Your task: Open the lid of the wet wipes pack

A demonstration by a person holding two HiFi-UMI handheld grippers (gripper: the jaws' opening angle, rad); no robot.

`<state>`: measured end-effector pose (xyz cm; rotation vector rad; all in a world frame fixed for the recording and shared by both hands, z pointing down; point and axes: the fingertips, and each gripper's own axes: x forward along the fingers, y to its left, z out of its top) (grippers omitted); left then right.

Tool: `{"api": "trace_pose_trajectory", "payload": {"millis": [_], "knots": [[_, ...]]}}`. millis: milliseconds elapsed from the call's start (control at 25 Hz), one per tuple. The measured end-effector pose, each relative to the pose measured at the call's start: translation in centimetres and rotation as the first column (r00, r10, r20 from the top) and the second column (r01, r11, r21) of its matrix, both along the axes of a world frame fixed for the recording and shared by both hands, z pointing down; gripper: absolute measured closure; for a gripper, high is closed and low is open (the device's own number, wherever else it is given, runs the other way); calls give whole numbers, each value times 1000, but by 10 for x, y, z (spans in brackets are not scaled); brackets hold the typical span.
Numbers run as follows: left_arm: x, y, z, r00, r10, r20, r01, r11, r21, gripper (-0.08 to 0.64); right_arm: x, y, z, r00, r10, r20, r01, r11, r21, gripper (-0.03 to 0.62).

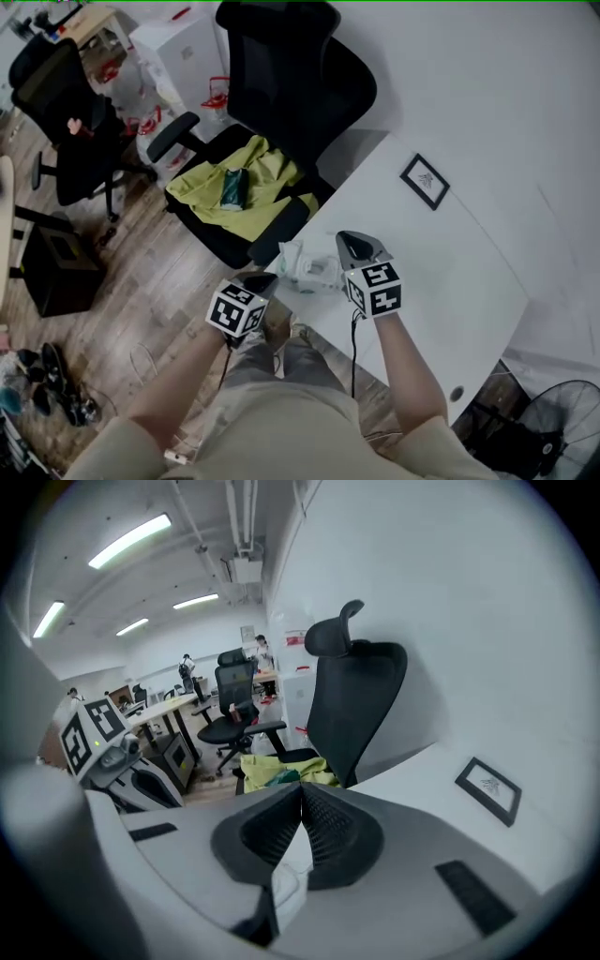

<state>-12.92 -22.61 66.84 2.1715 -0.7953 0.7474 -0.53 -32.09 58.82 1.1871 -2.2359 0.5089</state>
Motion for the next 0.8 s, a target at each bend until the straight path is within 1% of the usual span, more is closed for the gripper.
{"api": "trace_pose_trajectory", "payload": {"millis": [80,160,240,320,440,520,560,640,720,800], "knots": [[-8,-9,-21,1000,-22,0,22,999,46,535,2,5,-26,999,18,31,-19,999,38,566],[-12,-19,-48,1000,-29,6,28,990,136,535,5,10,-51,999,29,36,-32,996,83,566],[-14,-26,-78,1000,-21,21,16,971,237,535,7,17,-74,998,38,43,-43,991,126,566],[-15,-31,-107,1000,-17,24,9,950,311,534,8,22,-99,996,49,71,-60,985,162,566],[-15,-37,-149,1000,-24,7,19,921,388,535,8,30,-137,990,56,129,-82,976,201,566],[-18,-39,-179,999,-39,-20,44,903,428,535,4,39,-164,979,50,196,-93,972,217,568],[-19,-40,-195,998,-45,-45,61,892,448,535,2,43,-179,973,42,225,-96,968,231,568],[-19,-40,-228,994,-46,-99,89,866,492,535,-3,52,-206,970,19,243,-89,957,277,568],[-18,-38,-259,992,-36,-125,98,835,541,535,-6,61,-230,975,-1,222,-75,940,332,568],[-17,-33,-285,992,-23,-128,95,803,589,535,-7,72,-252,984,-16,175,-54,919,390,568]]}}
